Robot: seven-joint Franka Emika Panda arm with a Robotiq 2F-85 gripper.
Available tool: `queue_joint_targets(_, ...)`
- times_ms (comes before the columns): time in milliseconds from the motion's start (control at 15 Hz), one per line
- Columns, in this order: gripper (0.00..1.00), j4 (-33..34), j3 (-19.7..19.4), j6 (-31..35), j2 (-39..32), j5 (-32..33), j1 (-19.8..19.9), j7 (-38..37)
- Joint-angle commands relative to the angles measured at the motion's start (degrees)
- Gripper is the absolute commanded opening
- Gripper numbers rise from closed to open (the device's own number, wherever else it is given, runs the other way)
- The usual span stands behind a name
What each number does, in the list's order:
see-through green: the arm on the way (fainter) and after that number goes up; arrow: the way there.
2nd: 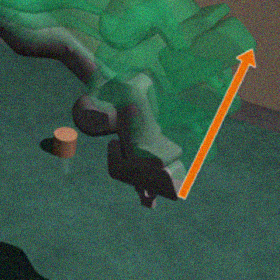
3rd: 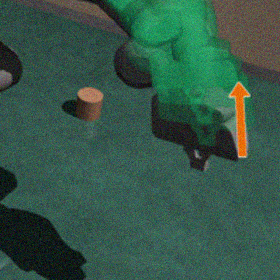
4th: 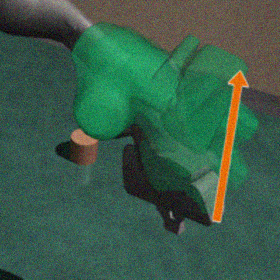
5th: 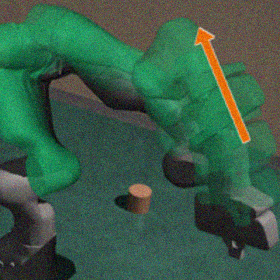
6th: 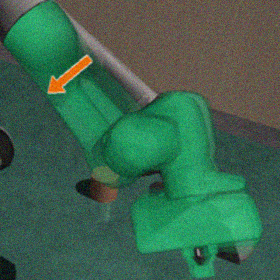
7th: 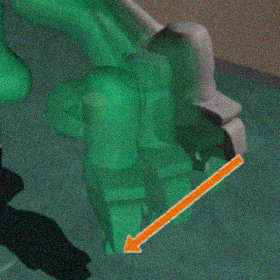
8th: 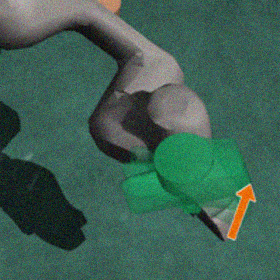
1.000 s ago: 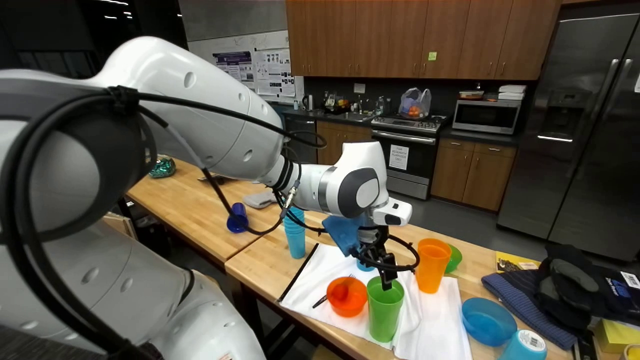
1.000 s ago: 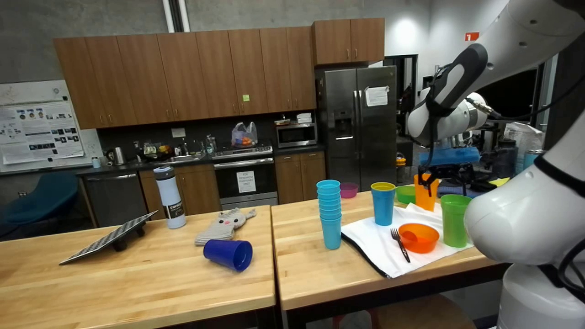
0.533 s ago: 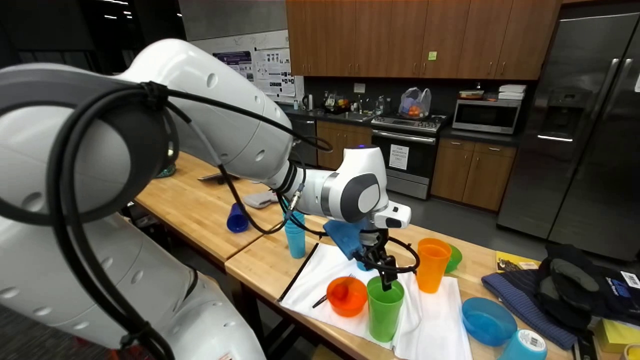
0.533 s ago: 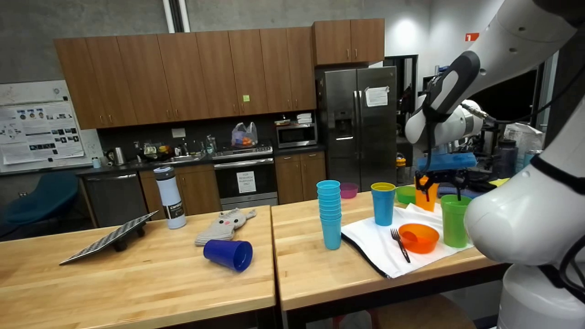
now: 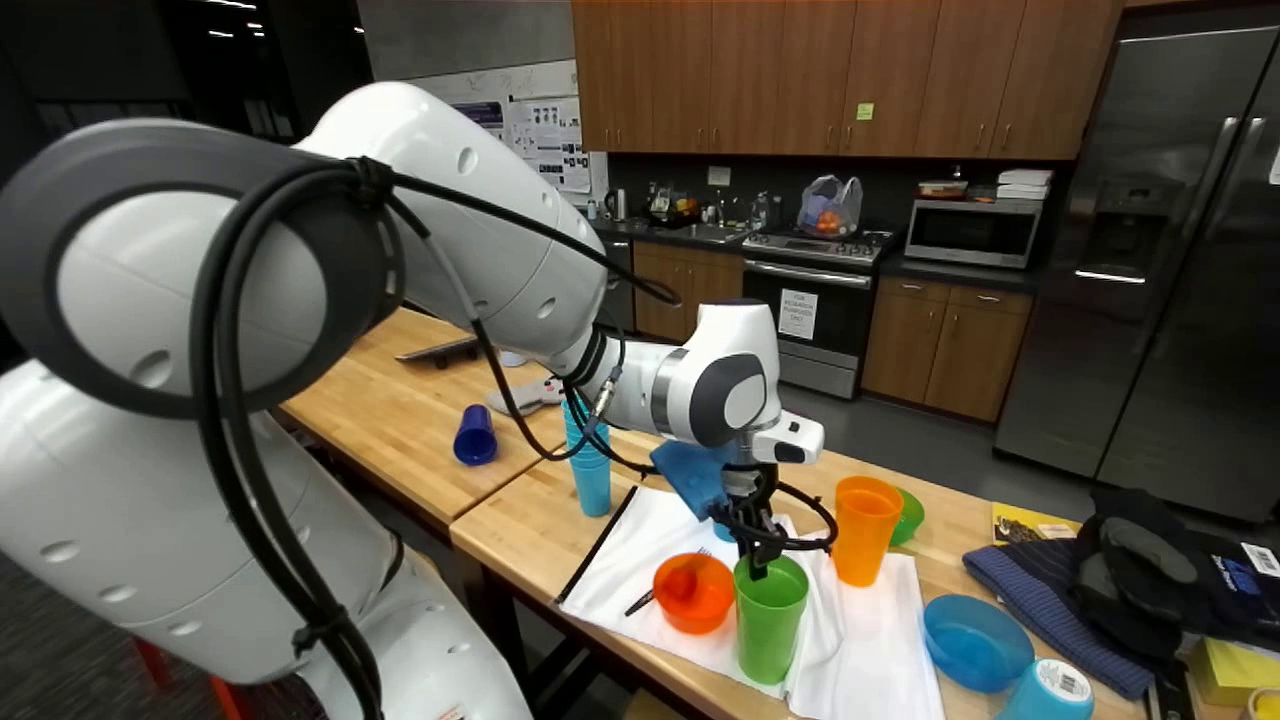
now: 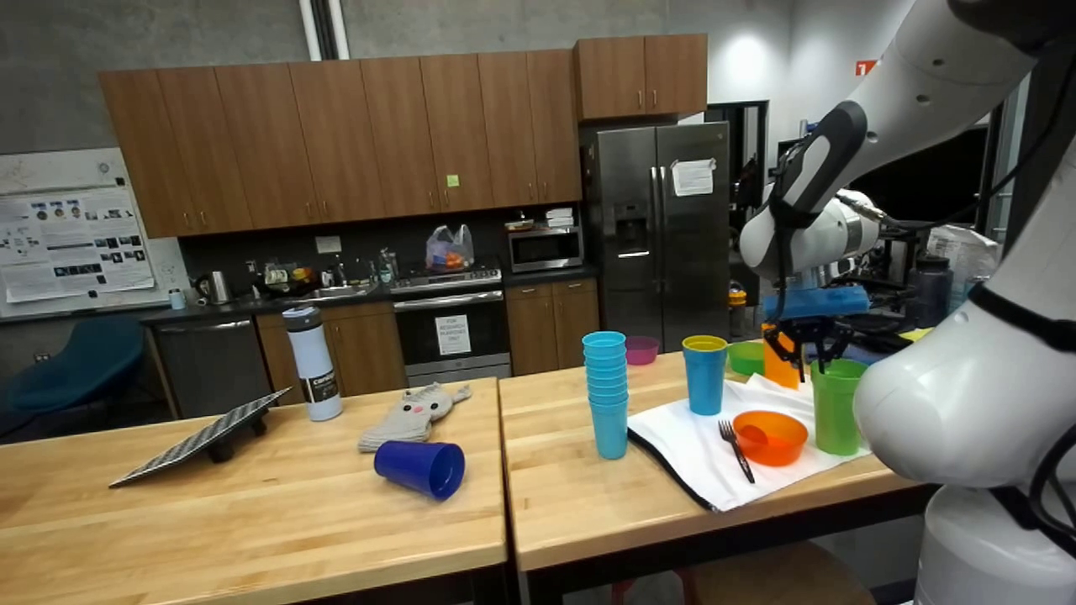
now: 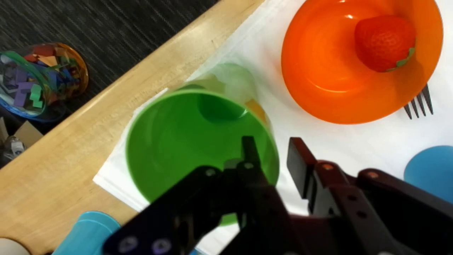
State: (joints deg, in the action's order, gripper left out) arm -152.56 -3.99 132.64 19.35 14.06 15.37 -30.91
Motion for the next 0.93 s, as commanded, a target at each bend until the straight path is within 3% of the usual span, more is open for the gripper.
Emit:
queue_joint_targets(0,0.01,6.94,0.82,-11.39,-6.17,-1.96,-0.30,-0.44)
queue_joint_targets(333,0.02,17.72,-1.15,-22.13,-17.24,-11.66,-4.15,8.29)
queue_joint_targets(400,0.07,12.75,-0.99,-18.83,-11.54,-7.71,-3.63,4.41)
queue_joint_targets(467,0.02,14.96,-1.22,-20.72,-13.43,-9.06,-4.18,5.65)
queue_joint_targets(867,0.02,13.33,-0.51,-21.63,-4.73,-1.10,-3.98,-1.73)
